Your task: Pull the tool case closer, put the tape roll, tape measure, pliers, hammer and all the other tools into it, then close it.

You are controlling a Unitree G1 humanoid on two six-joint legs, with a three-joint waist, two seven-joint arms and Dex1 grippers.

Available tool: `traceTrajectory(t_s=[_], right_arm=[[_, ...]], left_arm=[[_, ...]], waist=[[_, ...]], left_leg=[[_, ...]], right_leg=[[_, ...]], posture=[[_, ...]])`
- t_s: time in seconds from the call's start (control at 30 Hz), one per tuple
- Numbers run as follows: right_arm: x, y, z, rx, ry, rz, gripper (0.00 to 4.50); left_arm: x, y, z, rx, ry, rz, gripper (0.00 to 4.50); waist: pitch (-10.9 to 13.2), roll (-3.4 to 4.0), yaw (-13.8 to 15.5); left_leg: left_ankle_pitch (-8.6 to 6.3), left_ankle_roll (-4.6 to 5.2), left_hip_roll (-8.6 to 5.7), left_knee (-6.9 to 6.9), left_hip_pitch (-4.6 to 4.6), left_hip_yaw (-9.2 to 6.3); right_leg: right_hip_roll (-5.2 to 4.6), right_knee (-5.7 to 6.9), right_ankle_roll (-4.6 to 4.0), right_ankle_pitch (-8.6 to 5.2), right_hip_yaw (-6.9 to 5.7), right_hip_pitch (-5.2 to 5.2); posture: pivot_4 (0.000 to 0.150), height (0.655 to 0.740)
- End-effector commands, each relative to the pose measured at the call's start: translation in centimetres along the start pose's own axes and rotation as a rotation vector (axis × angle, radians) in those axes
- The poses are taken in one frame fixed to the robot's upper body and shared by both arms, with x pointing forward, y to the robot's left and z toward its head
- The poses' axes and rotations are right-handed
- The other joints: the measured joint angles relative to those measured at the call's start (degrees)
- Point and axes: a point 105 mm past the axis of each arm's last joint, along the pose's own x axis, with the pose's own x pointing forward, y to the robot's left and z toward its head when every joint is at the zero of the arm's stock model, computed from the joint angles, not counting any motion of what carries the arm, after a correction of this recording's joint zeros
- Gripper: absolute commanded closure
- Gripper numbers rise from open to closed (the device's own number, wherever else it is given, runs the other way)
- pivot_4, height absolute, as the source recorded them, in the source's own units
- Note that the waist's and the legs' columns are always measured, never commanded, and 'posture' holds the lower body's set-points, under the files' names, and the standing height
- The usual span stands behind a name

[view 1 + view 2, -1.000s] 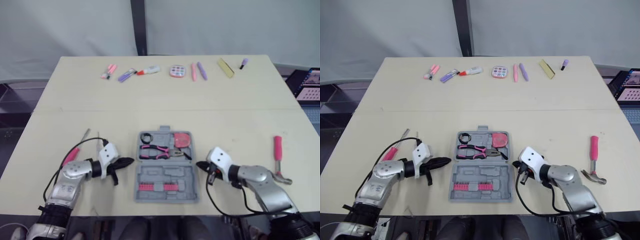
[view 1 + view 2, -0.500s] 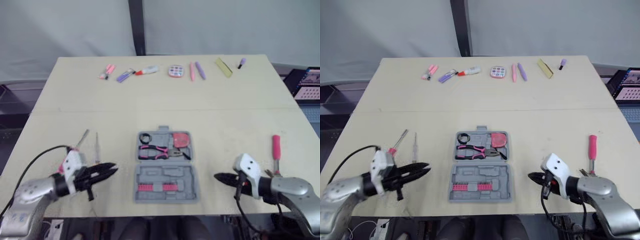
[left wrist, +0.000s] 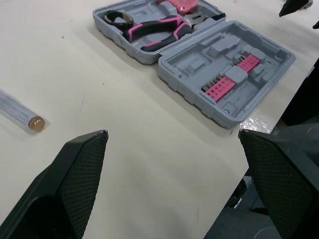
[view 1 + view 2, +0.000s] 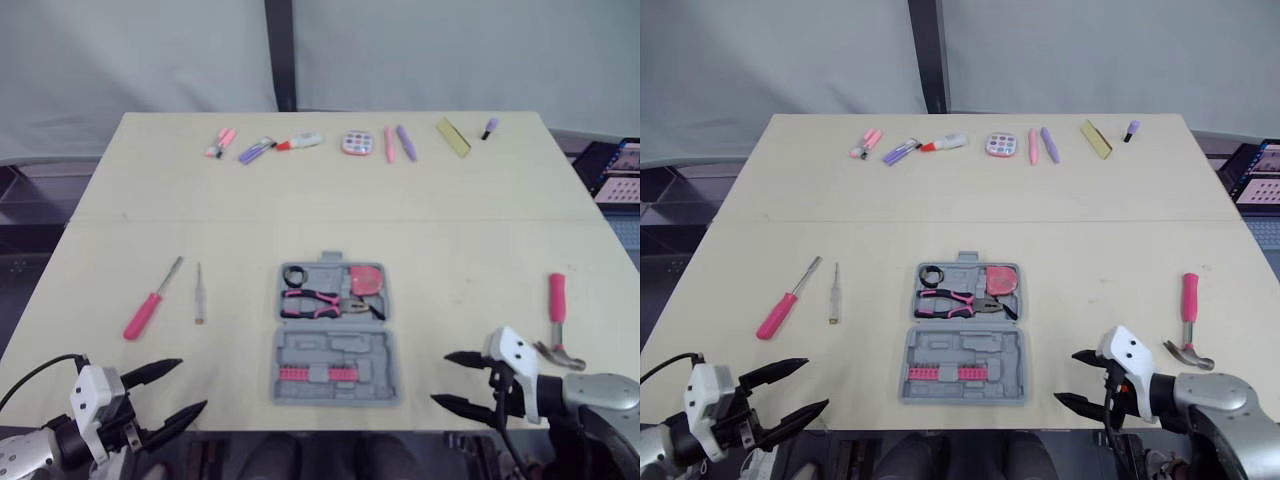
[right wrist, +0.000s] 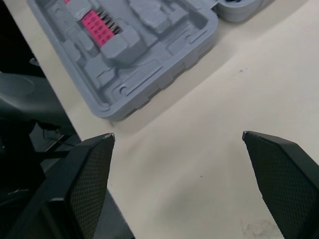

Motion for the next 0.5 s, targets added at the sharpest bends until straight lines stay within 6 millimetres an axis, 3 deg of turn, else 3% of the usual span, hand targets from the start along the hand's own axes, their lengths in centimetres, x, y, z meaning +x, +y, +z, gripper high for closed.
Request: traceTrajectory(t_s=[0.03, 0.5], right_arm=[[-0.37, 0.1, 0.95, -0.047, -0.024, 0.011, 0.03], [0.18, 0.32, 0.81, -0.057, -0.025, 0.013, 0.03]], left_arm=[[-0.22, 0.0, 0.11, 0.027, 0.0, 0.01, 0.0], [0.44, 0.21, 0.64, 0.044, -0.017, 0.012, 0.0]], waist=[[0.0, 0.0, 0.0], [0.0, 0.0, 0.2]], left_leg=[[0.0, 0.0, 0.0, -0.01, 0.0, 0.0], [0.0, 0.0, 0.0, -0.02, 0.0, 0.0]], right_leg=[[0.0, 0.01, 0.0, 0.0, 0.0, 0.0], [0.0, 0.04, 0.0, 0.0, 0.0, -0.02]], posture=[[0.15, 0.74], [0.15, 0.74]])
